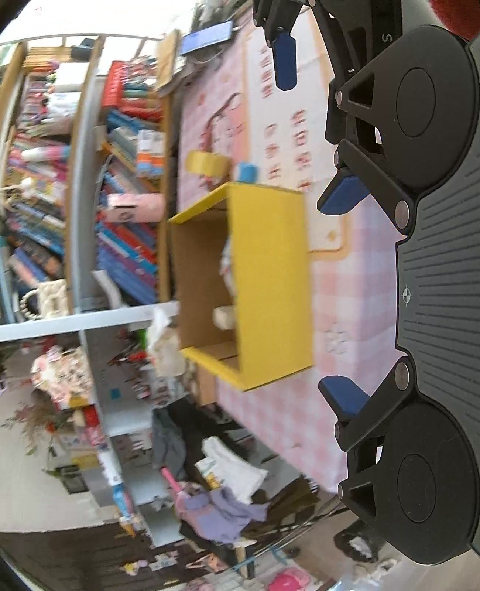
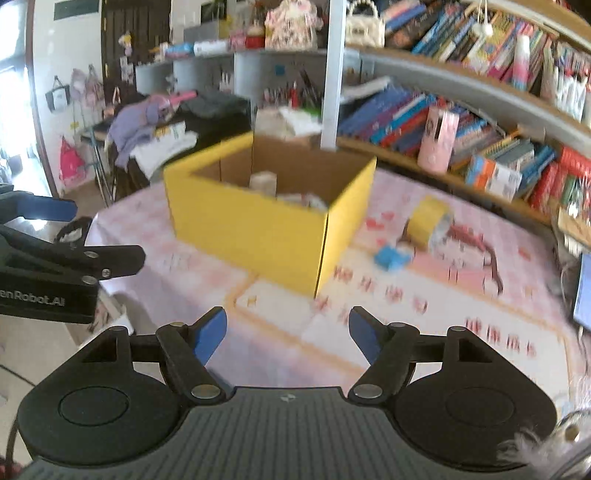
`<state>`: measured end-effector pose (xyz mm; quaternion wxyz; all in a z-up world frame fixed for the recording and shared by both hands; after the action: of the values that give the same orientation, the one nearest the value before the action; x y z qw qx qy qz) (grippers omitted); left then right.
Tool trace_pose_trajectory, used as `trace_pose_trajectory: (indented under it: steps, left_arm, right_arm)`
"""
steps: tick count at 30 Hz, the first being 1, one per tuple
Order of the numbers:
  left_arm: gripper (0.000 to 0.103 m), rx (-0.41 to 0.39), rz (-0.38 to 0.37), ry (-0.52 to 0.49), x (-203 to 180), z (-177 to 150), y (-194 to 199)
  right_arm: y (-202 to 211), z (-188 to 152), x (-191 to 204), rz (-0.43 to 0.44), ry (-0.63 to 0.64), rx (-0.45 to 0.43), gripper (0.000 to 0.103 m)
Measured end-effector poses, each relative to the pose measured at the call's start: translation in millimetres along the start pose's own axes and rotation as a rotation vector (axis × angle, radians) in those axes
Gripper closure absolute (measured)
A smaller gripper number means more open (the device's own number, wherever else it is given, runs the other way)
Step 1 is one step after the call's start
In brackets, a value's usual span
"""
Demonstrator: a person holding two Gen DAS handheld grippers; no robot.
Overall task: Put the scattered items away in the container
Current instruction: 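Withdraw both tools from the box and move toward the tape and blue packet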
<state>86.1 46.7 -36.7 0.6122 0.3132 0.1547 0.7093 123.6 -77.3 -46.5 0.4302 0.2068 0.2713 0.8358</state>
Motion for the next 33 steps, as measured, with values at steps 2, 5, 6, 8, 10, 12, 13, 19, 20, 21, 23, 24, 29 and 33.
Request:
trace_pose_trajectory:
  steps: [2,5,6,8,10,12,13,19,20,21,23,24,29,33]
  left_arm:
    - [0.007,0.010,-0.012,0.002,-6.4,-6.1,0.2]
    - [0.007,0.025,-0.034,0.004,-12.8,-13.0,-0.4]
    - [0.007,0.028,-0.037,0.002,-14.5,-15.1,-0.4]
    - [0.007,0.035,-0.045,-0.001,-17.4,-17.6,-1.1]
    - [0.007,0.049,-0.048,-0.006,-19.6,-21.0,-2.5]
    - [0.007,0.060,-0.047,-0.010,-20.9,-23.5,-3.9]
    - [0.006,0.064,-0.047,-0.009,-21.2,-24.5,-4.3]
    - [0.006,0.071,-0.065,-0.001,-24.9,-25.8,-7.0]
    - [0.006,0.074,-0.070,-0.001,-26.3,-26.1,-8.3]
    - [0.006,0.079,-0.077,0.000,-27.8,-26.5,-10.0]
    - [0.006,0.090,-0.092,0.002,-30.9,-26.7,-14.0]
    - [0.006,0.094,-0.101,0.000,-33.4,-26.3,-15.9]
    - [0.006,0.096,-0.150,-0.029,-51.4,-22.1,-23.9]
    - [0.006,0.090,-0.198,-0.062,-70.9,-14.1,-30.2]
  right_arm:
    - [3.0,-5.2,-2.1,-0.016,-0.005,0.006,0.029]
    - [6.2,-8.9,-8.3,-0.037,-0.032,0.010,0.027]
    - [6.7,-10.7,-10.2,-0.043,-0.037,0.014,0.026]
    - [8.5,-14.2,-13.1,-0.057,-0.040,0.019,0.023]
    - [9.5,-14.7,-17.8,-0.077,-0.049,0.022,0.019]
    - [9.0,-16.5,-21.8,-0.091,-0.059,0.035,0.018]
    - [9.2,-17.7,-23.3,-0.100,-0.063,0.041,0.018]
    - [10.6,-19.9,-30.1,-0.131,-0.067,0.056,0.016]
    - [10.8,-20.4,-31.3,-0.136,-0.066,0.058,0.016]
    - [11.5,-21.0,-32.9,-0.142,-0.065,0.059,0.015]
    - [12.9,-21.1,-37.1,-0.156,-0.070,0.059,0.015]
    - [13.5,-21.8,-40.1,-0.164,-0.077,0.060,0.014]
    - [14.8,-28.8,-58.9,-0.206,-0.106,0.082,0.013]
    - [18.8,-32.5,-78.1,-0.241,-0.135,0.086,0.013]
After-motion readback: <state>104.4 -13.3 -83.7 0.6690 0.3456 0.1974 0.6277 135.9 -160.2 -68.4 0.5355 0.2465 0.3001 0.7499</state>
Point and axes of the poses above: each gripper's, at about its wrist camera, not at the fingertips, and y roughly against the way its jaws point, x to its left, z to its top, the point moved 10 cm from there along -y, roughly the way its jaws point, and after that the axes turned 11 degrees about -y, right-handed, at the moved point
